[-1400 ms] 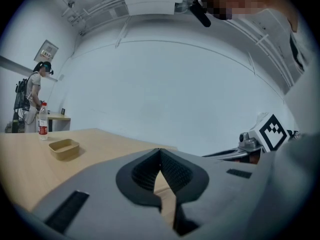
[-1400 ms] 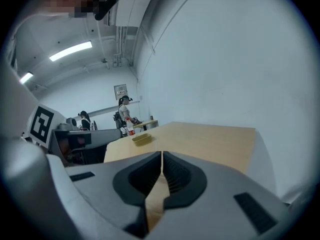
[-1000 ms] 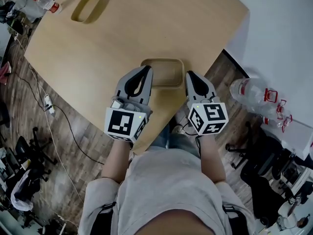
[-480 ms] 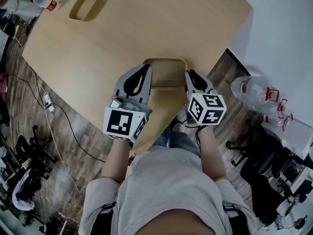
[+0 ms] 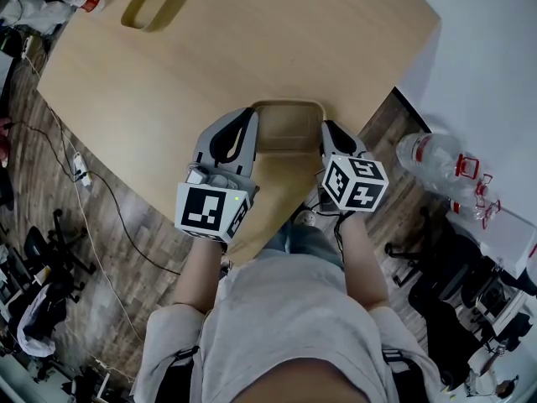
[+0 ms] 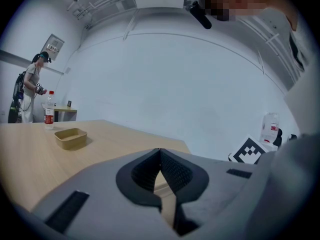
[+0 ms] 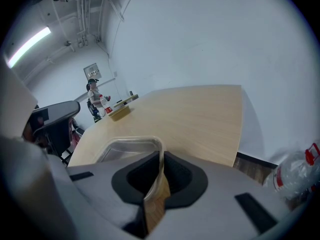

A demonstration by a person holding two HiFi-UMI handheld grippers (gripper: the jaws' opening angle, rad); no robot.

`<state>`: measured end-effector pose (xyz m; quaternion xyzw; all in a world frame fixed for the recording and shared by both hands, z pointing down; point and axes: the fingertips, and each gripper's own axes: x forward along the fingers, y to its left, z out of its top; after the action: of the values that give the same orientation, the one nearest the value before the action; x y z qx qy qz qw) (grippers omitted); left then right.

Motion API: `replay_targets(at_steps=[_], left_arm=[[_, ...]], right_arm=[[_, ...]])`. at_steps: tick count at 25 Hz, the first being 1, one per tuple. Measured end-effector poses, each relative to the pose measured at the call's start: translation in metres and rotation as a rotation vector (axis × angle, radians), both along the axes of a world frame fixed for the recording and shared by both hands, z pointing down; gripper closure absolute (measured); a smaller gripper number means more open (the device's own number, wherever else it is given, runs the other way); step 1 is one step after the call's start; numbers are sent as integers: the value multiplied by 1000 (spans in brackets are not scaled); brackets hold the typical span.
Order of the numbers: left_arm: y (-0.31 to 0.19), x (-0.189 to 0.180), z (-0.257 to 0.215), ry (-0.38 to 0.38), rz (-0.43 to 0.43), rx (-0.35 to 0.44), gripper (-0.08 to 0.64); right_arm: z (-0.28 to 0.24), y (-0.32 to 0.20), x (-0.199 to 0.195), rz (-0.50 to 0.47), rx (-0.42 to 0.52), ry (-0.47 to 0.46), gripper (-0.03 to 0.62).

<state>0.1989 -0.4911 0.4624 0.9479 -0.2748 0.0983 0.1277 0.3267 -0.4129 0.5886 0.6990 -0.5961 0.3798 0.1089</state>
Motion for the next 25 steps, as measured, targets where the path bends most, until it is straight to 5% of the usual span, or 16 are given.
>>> replay_targets(at_steps=[25], left_arm=[[37, -7, -36, 22, -32, 75, 545]], right_arm=[[-54, 25, 10, 21, 125, 54, 571]])
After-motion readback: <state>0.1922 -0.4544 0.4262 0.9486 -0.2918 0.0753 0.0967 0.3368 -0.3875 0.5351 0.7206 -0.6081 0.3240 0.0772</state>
